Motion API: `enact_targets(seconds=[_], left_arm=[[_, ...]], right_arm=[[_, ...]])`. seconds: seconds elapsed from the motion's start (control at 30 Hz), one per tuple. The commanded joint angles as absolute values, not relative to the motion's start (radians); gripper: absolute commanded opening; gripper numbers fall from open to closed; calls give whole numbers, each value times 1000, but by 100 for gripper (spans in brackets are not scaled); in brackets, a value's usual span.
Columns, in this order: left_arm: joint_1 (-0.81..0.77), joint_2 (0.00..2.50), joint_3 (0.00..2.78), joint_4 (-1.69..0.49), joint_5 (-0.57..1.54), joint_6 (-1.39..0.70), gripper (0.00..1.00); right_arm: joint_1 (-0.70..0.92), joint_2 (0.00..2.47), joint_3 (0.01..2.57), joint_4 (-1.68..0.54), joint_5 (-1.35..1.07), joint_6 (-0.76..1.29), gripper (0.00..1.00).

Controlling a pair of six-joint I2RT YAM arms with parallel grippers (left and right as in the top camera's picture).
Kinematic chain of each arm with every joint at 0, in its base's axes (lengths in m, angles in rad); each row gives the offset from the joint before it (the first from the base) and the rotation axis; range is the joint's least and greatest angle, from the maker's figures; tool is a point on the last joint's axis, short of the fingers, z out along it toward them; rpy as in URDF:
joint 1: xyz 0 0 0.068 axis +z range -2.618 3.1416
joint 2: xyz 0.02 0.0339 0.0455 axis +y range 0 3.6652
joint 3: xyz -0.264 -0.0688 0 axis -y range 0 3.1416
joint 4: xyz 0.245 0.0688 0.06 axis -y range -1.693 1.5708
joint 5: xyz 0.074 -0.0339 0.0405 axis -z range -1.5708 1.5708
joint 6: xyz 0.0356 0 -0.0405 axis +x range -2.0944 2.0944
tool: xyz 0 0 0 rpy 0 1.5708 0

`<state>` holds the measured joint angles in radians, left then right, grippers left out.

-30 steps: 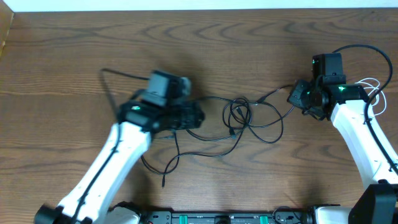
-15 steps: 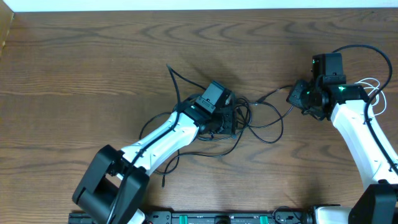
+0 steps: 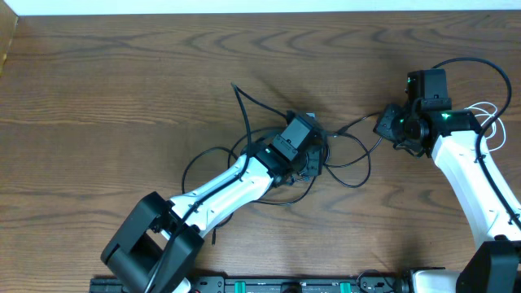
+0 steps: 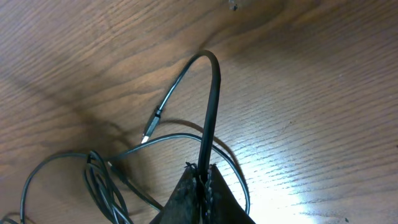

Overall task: Untangle cables
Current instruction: 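Move the left gripper back right into the black cable bundle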

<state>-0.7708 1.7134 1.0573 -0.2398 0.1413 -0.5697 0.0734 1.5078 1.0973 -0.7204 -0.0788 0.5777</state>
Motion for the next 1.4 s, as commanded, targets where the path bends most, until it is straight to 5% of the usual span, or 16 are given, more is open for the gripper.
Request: enact_targets(seconds=[0.0, 1.13, 1.37], left_arm=[[-785, 1741, 1064, -212, 66, -589, 54], [-835, 1915, 1064, -93, 47, -589, 50], [-834, 1875, 1065, -84, 39, -577, 9]], right_arm=[[81, 1491, 1100, -719, -81, 590, 4], [81, 1491, 1100, -719, -81, 590, 5], [81, 1491, 1100, -718, -81, 590, 5]])
